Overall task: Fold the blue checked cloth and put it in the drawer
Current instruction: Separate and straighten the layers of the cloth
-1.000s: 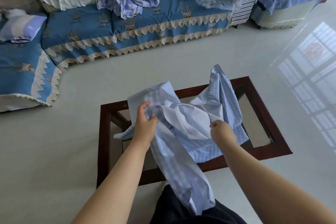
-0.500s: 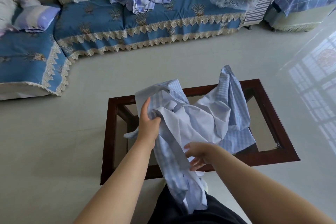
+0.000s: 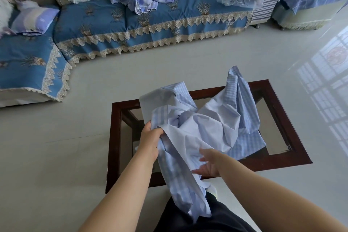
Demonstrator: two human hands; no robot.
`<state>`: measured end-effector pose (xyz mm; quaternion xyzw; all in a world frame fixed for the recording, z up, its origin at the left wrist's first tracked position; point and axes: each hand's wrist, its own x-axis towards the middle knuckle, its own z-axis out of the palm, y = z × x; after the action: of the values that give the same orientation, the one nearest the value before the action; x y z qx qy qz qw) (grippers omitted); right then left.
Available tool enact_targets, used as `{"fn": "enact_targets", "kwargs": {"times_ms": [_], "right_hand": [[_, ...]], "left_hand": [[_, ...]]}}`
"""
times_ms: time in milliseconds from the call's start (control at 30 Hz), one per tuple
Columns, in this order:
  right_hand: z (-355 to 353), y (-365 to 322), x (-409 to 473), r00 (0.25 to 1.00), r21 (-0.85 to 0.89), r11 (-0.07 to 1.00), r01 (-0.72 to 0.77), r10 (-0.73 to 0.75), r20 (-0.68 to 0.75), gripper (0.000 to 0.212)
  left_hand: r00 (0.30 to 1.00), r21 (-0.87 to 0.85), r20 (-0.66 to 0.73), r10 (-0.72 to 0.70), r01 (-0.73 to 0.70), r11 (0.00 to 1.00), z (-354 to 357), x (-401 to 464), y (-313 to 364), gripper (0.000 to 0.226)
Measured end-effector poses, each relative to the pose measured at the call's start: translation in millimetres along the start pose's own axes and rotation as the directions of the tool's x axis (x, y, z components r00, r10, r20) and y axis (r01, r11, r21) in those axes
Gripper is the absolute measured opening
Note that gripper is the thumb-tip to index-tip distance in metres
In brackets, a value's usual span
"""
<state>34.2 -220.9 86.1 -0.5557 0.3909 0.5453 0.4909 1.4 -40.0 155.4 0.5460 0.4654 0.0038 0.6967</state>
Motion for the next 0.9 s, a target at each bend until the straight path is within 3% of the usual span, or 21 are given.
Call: {"fn": "enact_targets", "kwargs": {"times_ms": [133, 233, 300, 367, 467, 567, 633, 667, 800, 833, 900], "right_hand": [[1.1, 17.6, 12.9, 0.955, -0.069, 0.971, -0.23, 0.238, 0.175, 0.09], [15.6, 27.9, 18.4, 0.932, 0.129, 0.945, -0.299, 0.26, 0.254, 0.08], [25.1, 28.4, 24.4, 0.976, 0.368, 0.918, -0.15, 0.078, 0.203, 0.049], [28.9, 22.4, 27.4, 0.997, 0.45, 0.892, 0.045, -0.071, 0.042, 0.03], [20.9, 3.7, 19.3, 0.967, 0.318, 0.915, 0.249, -0.214, -0.141, 0.038], [7.3, -25.1, 6.3, 0.844, 0.14, 0.863, 0.486, -0.421, -0.333, 0.024], [6.9, -43.0, -3.2, 0.803, 0.131, 0.822, 0.555, -0.487, -0.344, 0.024], [10.4, -50.0, -10.5, 0.794, 0.112, 0.811, 0.575, -0.519, -0.316, 0.025], [35.8, -62.4, -36.8, 0.7, -0.068, 0.709, 0.702, -0.704, -0.121, 0.035], [41.9, -61.9, -40.9, 0.683, -0.115, 0.688, 0.716, -0.725, -0.084, 0.036], [47.0, -58.3, -41.3, 0.65, -0.238, 0.648, 0.723, -0.756, -0.082, 0.036]], "left_hand": [[1.0, -0.082, -0.005, -0.001, 0.0, 0.997, 6.9, -3.6, -2.6, 0.035], [1.0, -0.124, 0.003, -0.013, 0.013, 0.992, 9.5, -3.3, -1.5, 0.035], [0.999, -0.168, 0.029, -0.026, 0.03, 0.985, 7.1, -0.1, 0.2, 0.039], [0.997, -0.156, 0.068, -0.042, 0.052, 0.986, 3.4, 2.8, 0.8, 0.045], [0.979, -0.108, 0.191, -0.065, 0.086, 0.99, -4.7, 4.5, -1.6, 0.063], [0.929, 0.024, 0.365, -0.066, 0.061, 0.998, -19.0, 6.6, -5.1, 0.093], [0.922, 0.219, 0.38, -0.075, -0.011, 0.976, -25.0, 6.4, -7.6, 0.104], [0.932, 0.312, 0.354, -0.08, -0.037, 0.949, -25.5, 5.0, -7.3, 0.098], [0.977, 0.64, 0.214, -0.014, -0.13, 0.757, -18.6, 6.4, -9.6, 0.047], [0.983, 0.722, 0.175, 0.05, -0.163, 0.672, -17.1, 6.8, -9.2, 0.046], [0.979, 0.82, 0.136, 0.154, -0.199, 0.536, -17.0, 8.1, -6.7, 0.072]]}}
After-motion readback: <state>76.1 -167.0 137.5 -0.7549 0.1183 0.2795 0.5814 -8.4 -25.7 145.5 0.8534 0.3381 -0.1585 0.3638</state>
